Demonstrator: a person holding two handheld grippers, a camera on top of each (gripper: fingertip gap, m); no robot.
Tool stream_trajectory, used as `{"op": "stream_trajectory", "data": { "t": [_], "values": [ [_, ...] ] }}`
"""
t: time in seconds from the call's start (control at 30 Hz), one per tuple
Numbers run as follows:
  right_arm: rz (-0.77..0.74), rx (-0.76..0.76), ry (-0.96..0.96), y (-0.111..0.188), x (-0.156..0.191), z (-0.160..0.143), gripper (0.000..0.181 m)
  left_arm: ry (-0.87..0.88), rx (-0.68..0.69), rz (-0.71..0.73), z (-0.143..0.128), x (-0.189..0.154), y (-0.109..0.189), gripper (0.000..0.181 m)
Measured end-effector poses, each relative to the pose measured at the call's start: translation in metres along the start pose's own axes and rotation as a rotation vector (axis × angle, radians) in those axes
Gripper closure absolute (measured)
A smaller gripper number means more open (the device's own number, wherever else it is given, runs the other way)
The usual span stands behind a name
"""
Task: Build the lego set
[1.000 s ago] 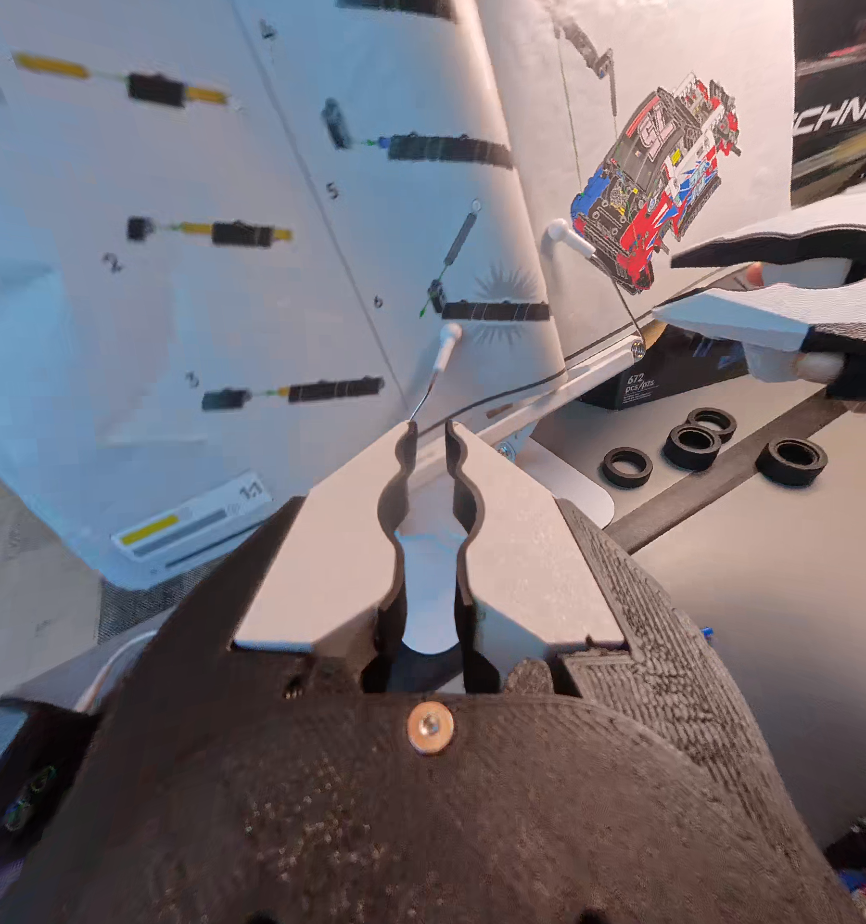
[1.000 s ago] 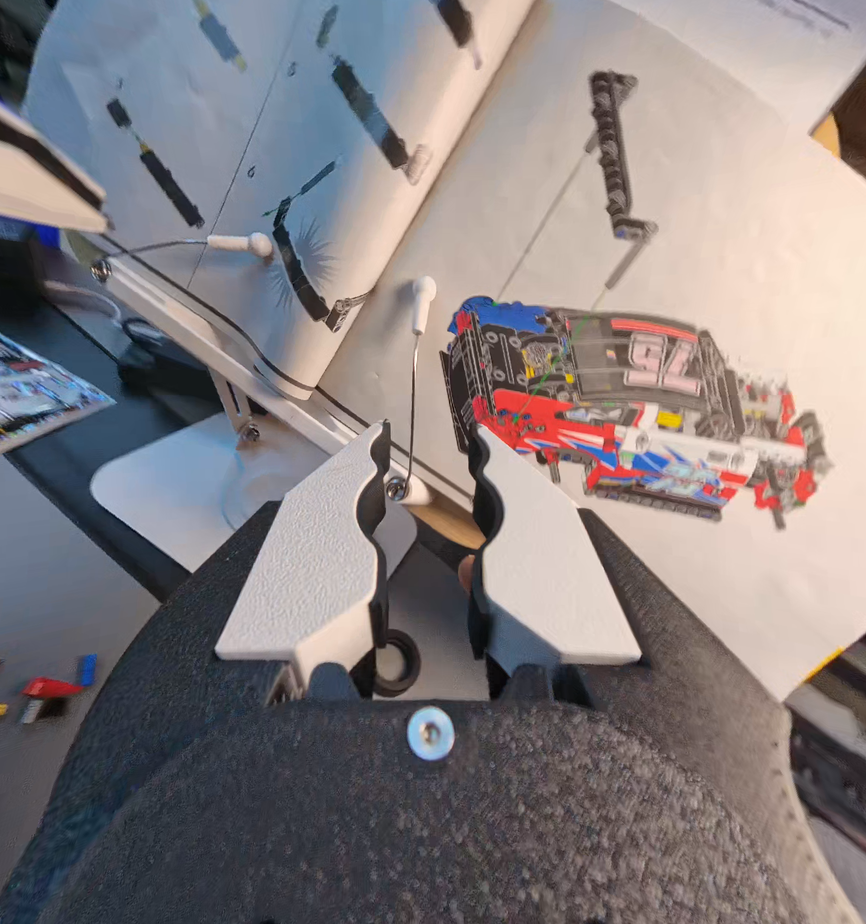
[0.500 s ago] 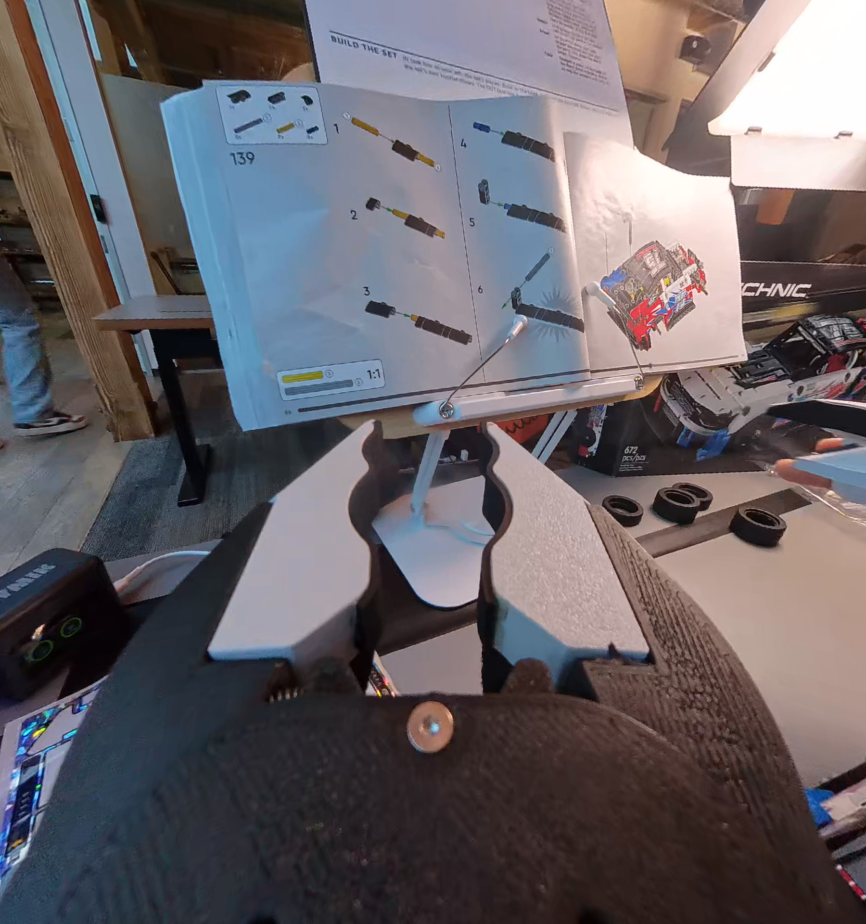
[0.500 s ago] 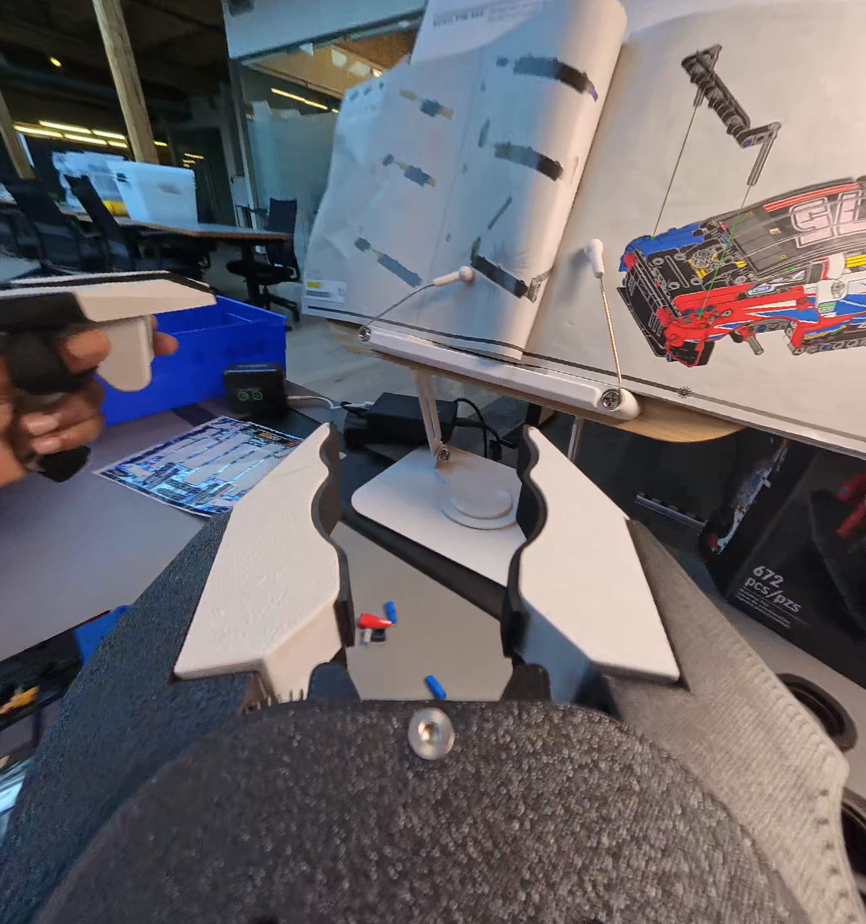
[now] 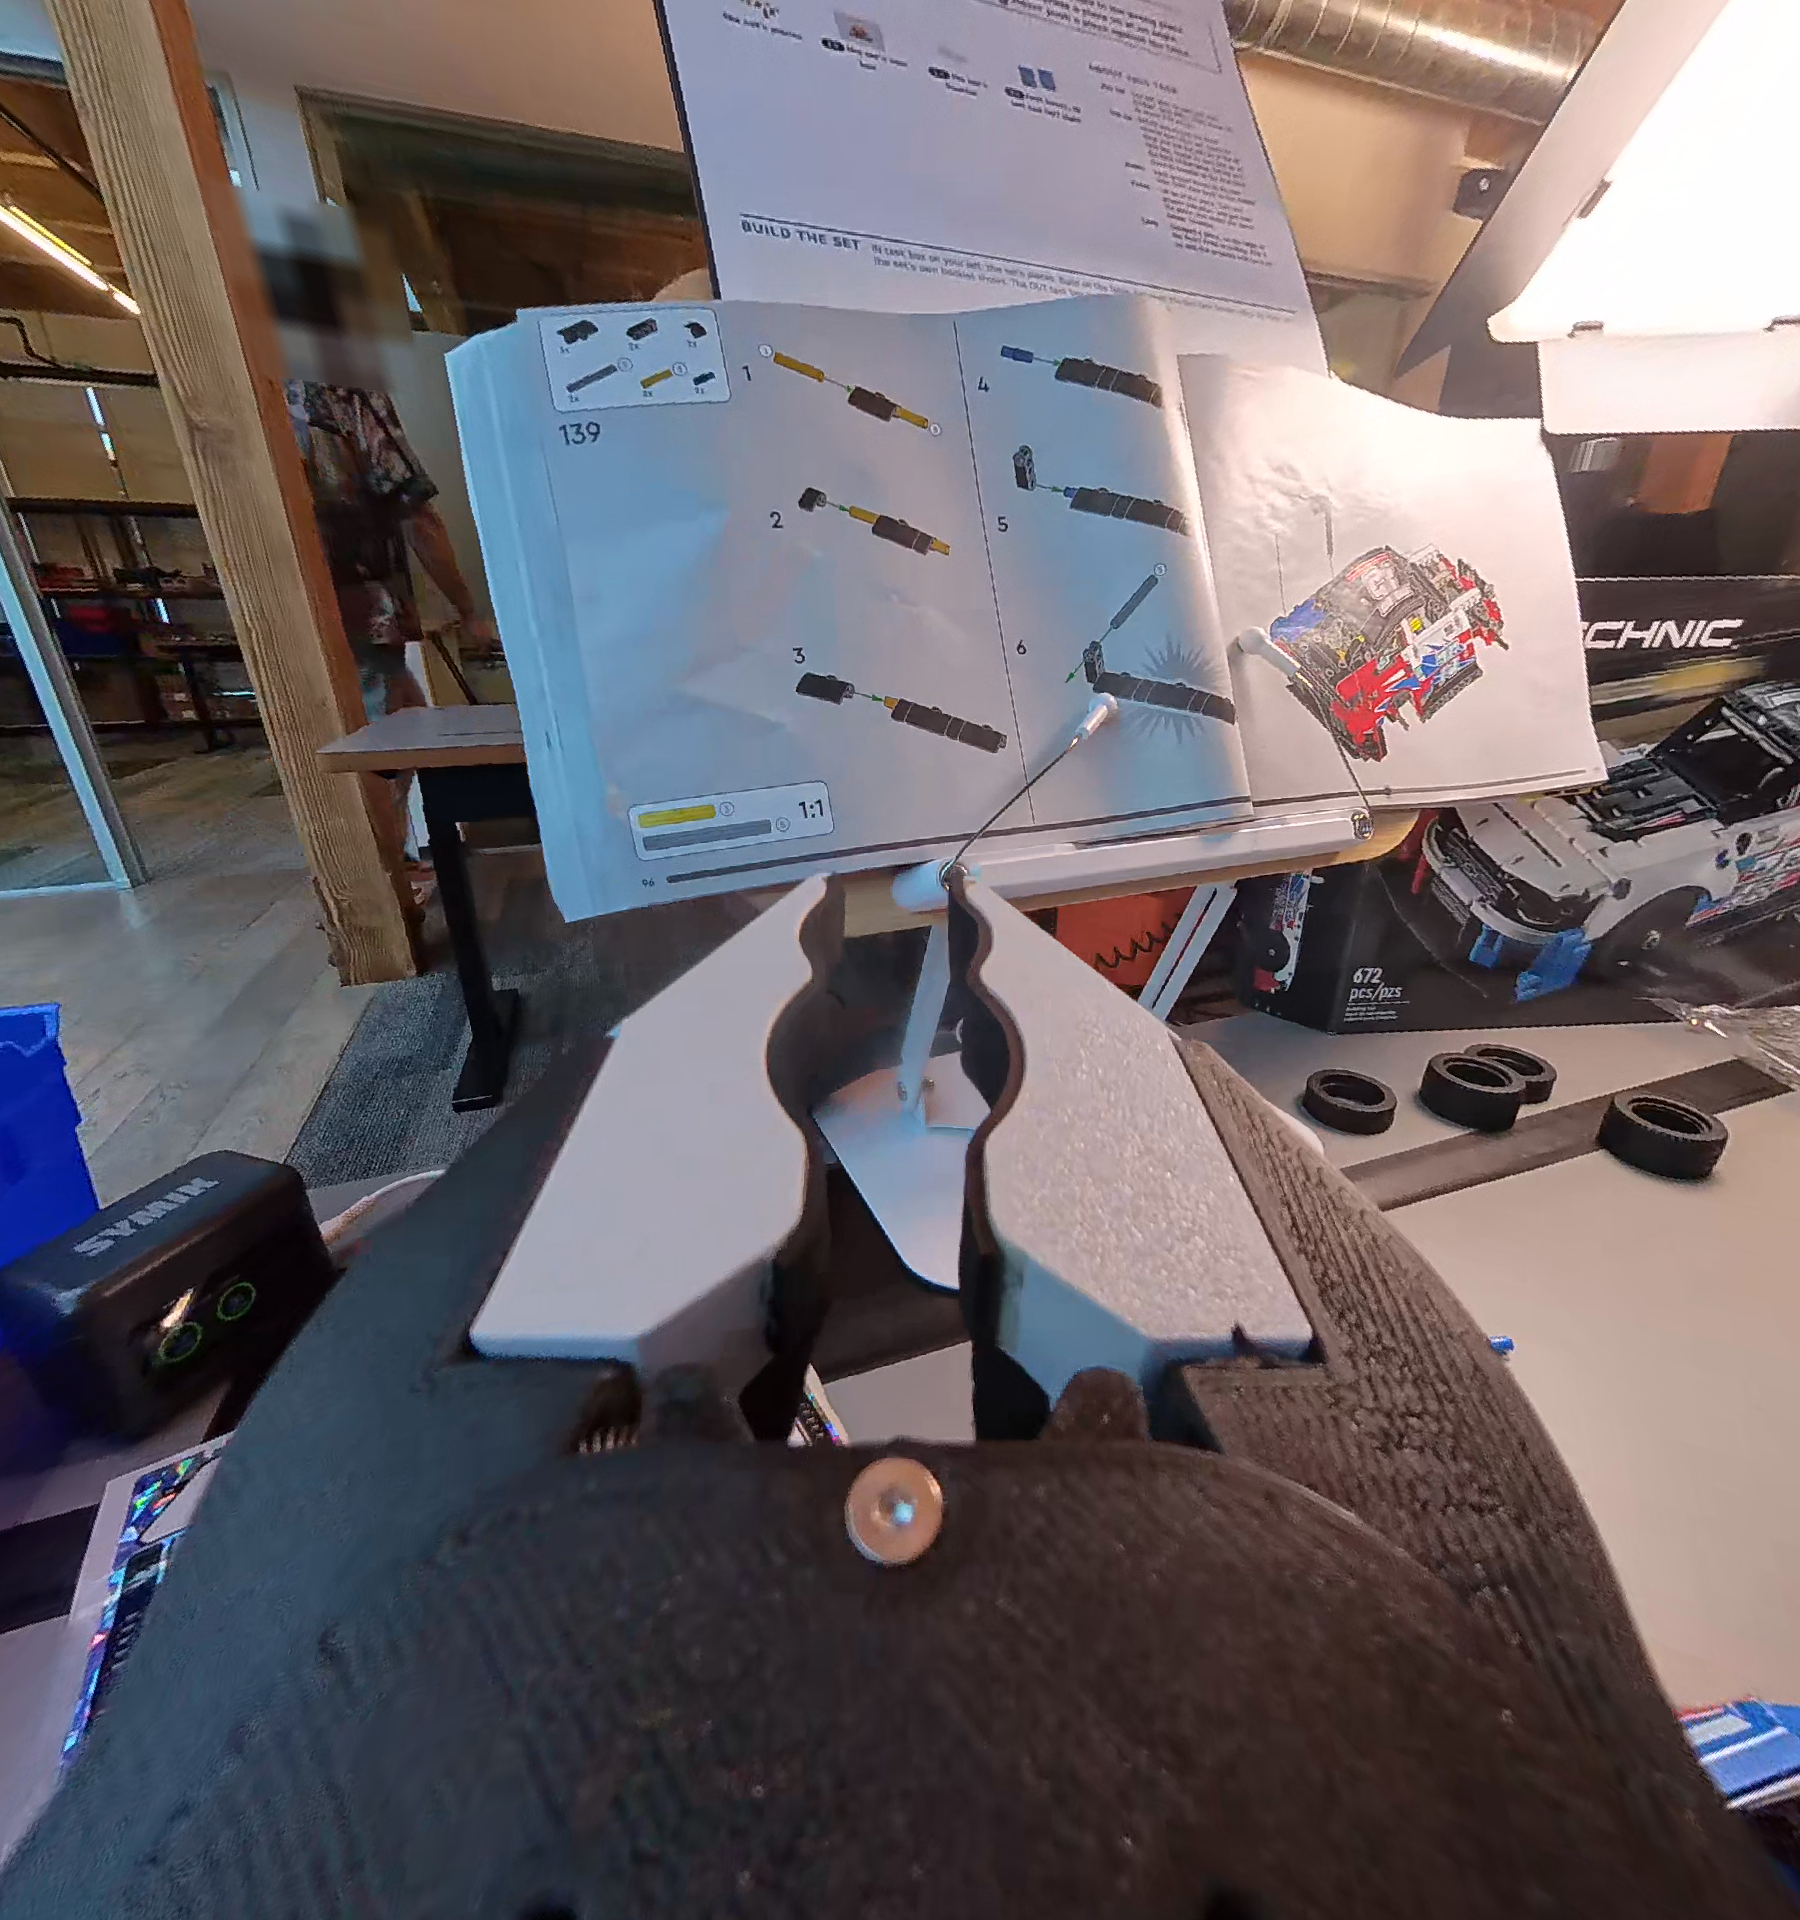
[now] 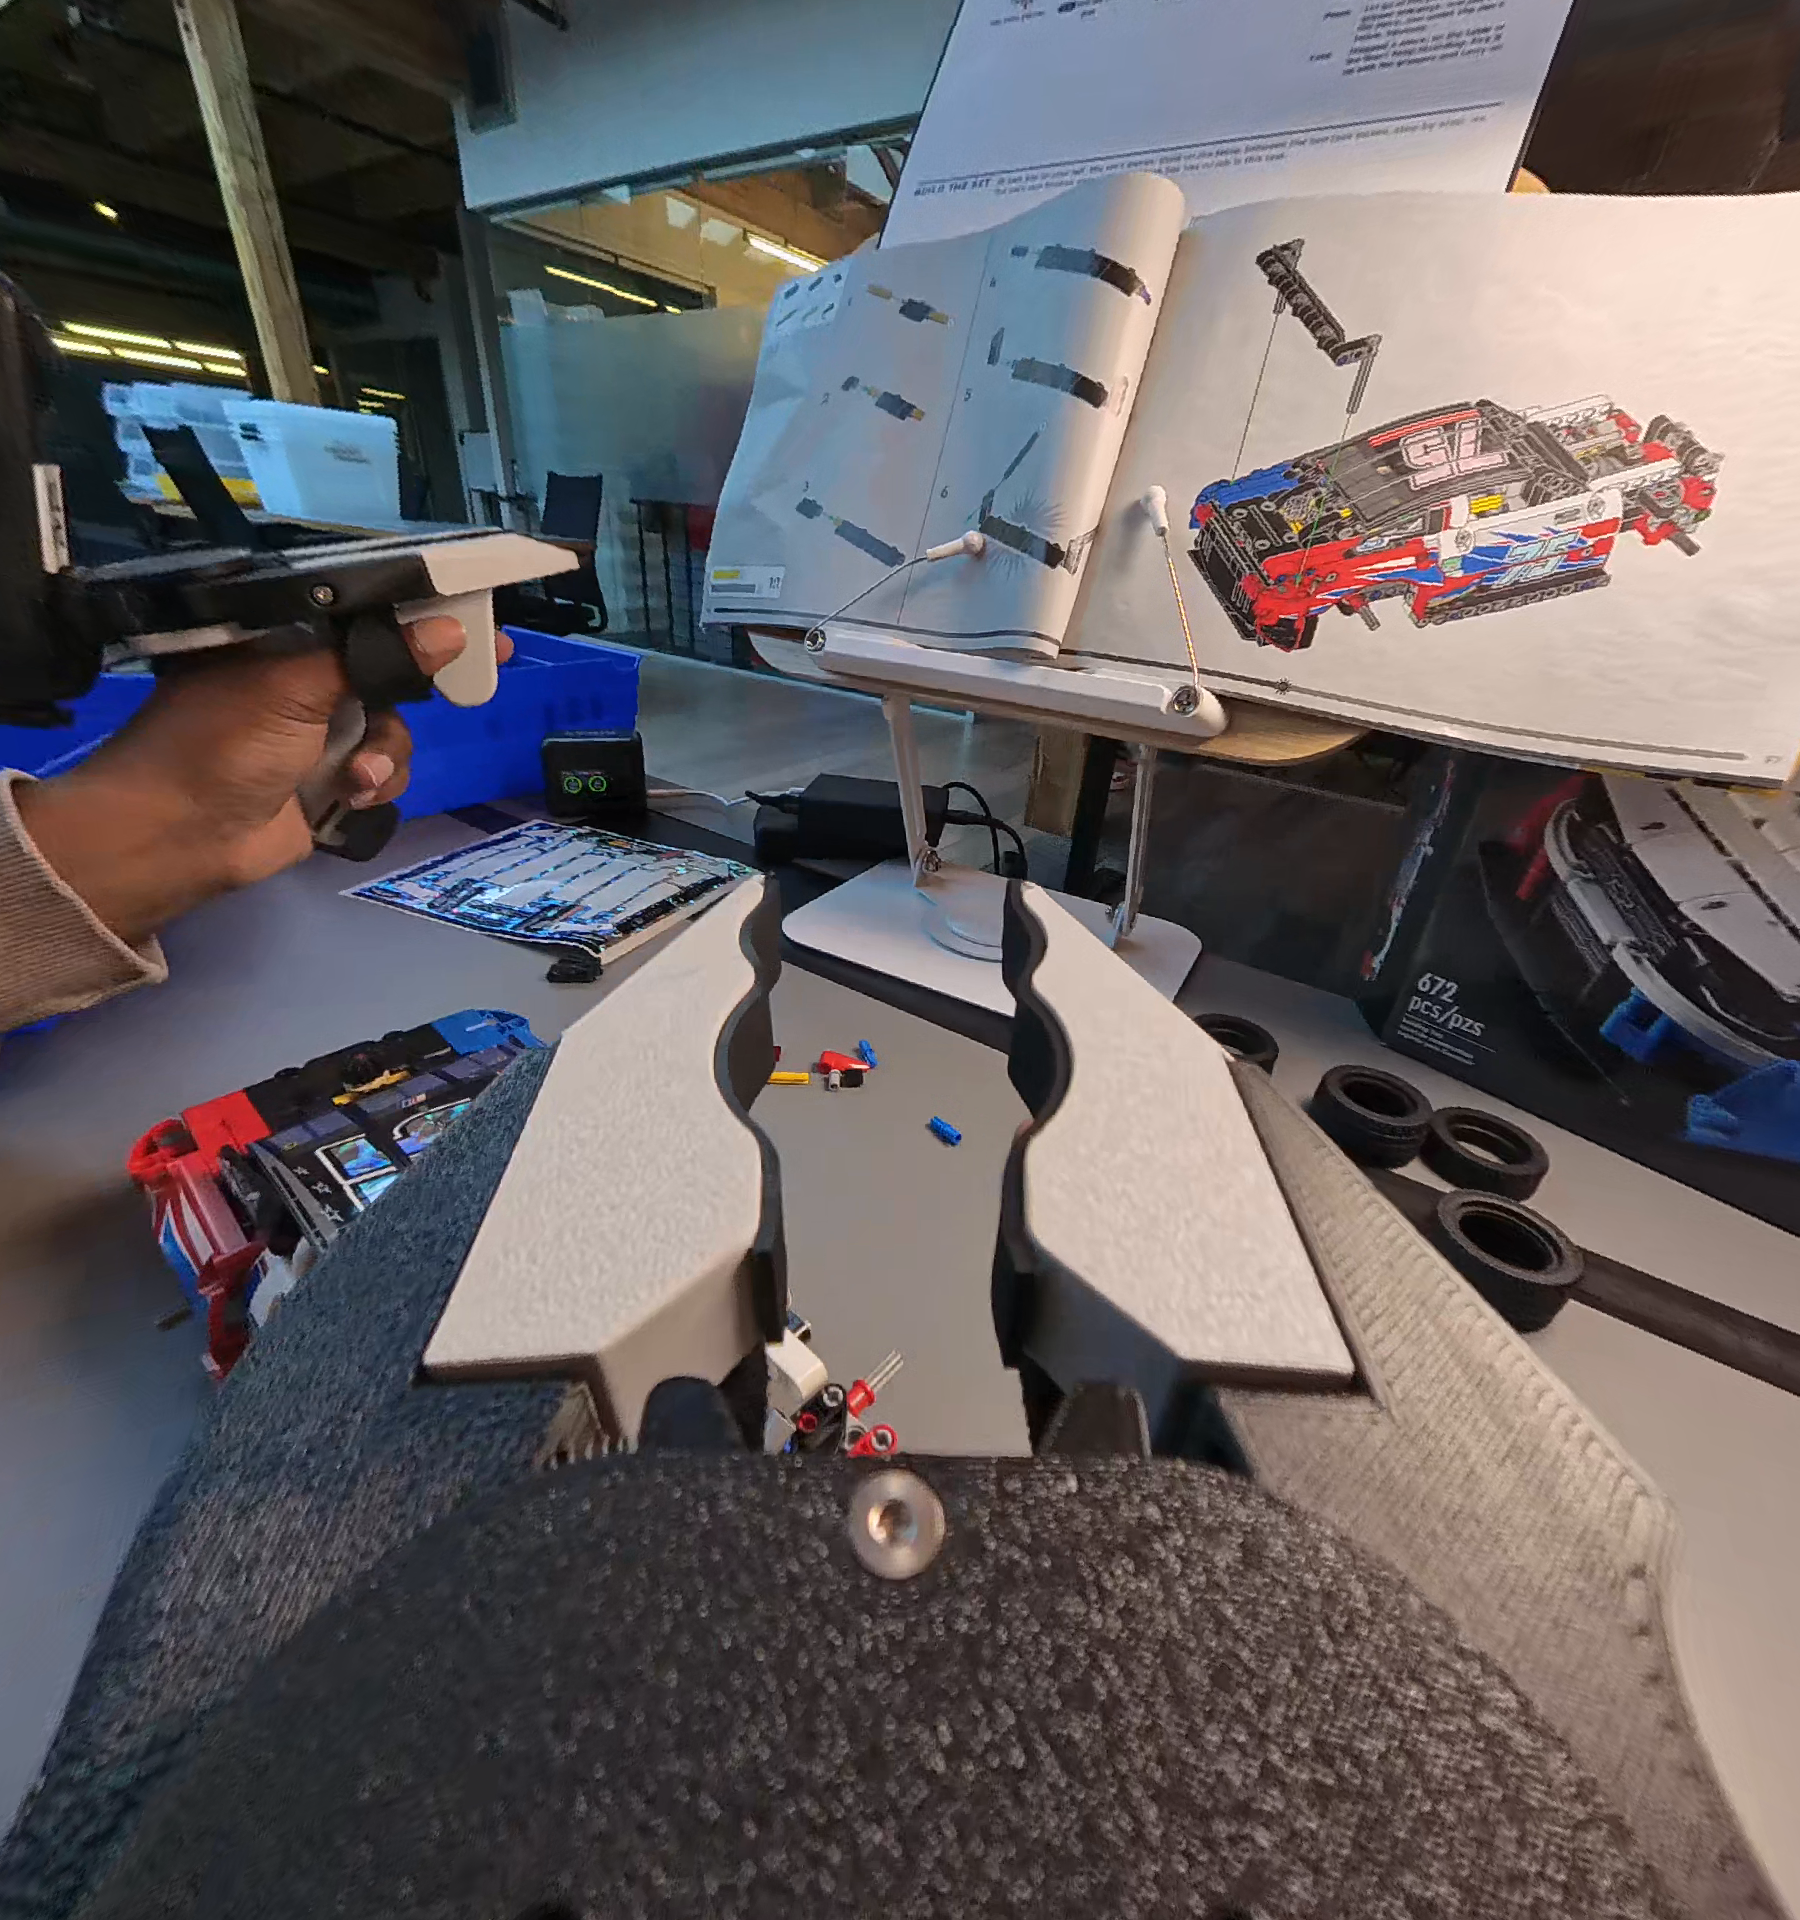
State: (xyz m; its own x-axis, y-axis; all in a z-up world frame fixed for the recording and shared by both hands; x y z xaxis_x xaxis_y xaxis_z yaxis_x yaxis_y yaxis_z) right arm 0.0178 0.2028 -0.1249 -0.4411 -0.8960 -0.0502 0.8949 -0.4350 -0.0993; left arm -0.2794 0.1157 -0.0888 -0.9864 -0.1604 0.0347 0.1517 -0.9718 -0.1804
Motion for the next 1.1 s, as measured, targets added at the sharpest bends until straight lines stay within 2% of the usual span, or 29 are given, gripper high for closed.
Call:
{"op": "stream_trajectory", "data": {
  "t": [0.13, 0.37, 0.67, 0.8, 1.1],
  "values": [
    [0.020, -0.015, -0.024, 0.005, -0.004, 0.004, 0.149, -0.001, 0.020, -0.009, -0.004, 0.001, 0.000, 0.181],
    [0.001, -0.015, 0.003, 0.003, -0.014, -0.002, 0.158, -0.018, 0.043, -0.016, -0.012, 0.001, -0.004, 0.181],
    [-0.010, 0.025, -0.029, -0.002, -0.022, -0.017, 0.160, 0.007, 0.065, -0.021, -0.029, -0.001, -0.011, 0.181],
    [-0.024, 0.013, -0.068, 0.000, -0.026, -0.014, 0.160, 0.012, 0.075, -0.016, -0.035, -0.003, -0.012, 0.181],
    [-0.070, 0.060, -0.181, -0.003, -0.037, -0.029, 0.162, 0.018, 0.050, -0.031, -0.025, -0.005, -0.010, 0.181]
  ]
}}
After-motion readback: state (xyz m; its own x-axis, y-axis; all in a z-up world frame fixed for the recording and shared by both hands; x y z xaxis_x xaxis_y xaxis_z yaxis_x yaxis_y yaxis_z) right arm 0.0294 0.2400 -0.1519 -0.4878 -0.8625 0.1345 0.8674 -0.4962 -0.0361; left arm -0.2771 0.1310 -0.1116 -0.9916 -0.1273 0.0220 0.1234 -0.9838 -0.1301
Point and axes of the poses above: each gripper's, where its closed fingertips meet, y back along the fingers, z out of its top, x = y × z across the jaws, the point moved 3 cm from there along y, back along the fingers, and after that the axes turned 10 degrees about -z, right-handed, at the moved point
